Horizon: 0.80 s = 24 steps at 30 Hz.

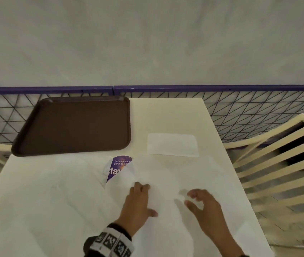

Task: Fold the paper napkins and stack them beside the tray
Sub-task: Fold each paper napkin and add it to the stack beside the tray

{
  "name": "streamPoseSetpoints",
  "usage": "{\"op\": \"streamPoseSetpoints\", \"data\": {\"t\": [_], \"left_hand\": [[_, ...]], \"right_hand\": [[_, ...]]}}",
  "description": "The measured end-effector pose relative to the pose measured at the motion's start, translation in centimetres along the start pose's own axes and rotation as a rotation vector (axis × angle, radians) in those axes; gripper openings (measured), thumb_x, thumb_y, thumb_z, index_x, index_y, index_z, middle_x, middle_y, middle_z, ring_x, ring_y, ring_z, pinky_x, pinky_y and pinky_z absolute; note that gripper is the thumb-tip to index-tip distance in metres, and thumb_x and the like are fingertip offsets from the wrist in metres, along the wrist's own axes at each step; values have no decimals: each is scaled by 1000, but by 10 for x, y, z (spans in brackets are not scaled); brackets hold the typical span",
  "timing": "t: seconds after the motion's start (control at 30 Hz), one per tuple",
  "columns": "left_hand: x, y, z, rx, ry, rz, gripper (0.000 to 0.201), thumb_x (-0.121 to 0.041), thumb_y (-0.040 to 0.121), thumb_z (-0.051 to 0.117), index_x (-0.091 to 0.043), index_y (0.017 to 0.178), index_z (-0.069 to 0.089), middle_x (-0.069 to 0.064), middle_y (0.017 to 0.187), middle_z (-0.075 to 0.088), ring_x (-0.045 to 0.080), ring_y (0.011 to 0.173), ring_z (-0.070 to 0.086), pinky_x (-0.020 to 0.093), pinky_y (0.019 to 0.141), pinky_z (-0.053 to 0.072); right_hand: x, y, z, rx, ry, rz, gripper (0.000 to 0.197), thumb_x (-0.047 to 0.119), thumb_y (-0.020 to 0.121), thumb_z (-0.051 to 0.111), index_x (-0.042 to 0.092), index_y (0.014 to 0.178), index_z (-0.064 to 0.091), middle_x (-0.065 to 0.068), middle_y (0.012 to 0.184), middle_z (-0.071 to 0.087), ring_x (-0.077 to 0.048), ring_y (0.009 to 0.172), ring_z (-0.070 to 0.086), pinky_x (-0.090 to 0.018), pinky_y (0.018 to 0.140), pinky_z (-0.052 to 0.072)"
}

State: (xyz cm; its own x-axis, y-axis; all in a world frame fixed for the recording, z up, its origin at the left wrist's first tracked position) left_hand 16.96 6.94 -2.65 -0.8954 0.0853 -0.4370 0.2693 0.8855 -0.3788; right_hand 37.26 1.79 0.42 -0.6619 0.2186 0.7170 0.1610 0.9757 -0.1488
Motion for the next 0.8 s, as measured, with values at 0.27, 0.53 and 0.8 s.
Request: {"op": "streamPoseSetpoints", "data": {"t": [0.27, 0.53, 0.8], "left_hand": [[-15, -21, -15, -107, 147, 73, 48, -34, 87, 59, -21, 131, 43, -2, 124, 56, 19, 116, 45, 26, 95, 30], [-10, -65, -80, -158, -25, 234, 56, -46, 75, 71, -29, 126, 54, -9, 120, 58, 15, 115, 47, 24, 97, 33], [16, -82, -136, -338, -640, 170, 23, -15, 75, 76, -34, 77, 66, -19, 68, 70, 2, 68, 63, 5, 59, 43]], "right_hand": [[12, -34, 14, 86, -12, 15, 60, 23, 76, 75, 53, 113, 39, 21, 113, 49, 0, 108, 41, -13, 94, 35], [71, 0, -19, 338, 201, -33, 35, 14, 73, 77, 16, 106, 66, 3, 100, 70, -14, 92, 66, -34, 87, 54], [87, 1, -47, -80, 521, -9, 12, 6, 76, 73, 14, 85, 73, -3, 86, 75, -22, 82, 70, -38, 79, 56]]}}
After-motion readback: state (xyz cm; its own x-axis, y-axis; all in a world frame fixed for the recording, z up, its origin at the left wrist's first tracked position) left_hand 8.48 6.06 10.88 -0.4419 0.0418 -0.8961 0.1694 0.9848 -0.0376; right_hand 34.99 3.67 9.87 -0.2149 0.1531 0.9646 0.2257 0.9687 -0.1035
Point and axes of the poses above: each hand's wrist, its own y-axis towards the middle knuckle, its own z-axis out of the palm, x = y × z, the point moved 1 cm from there along y, towards the middle knuckle
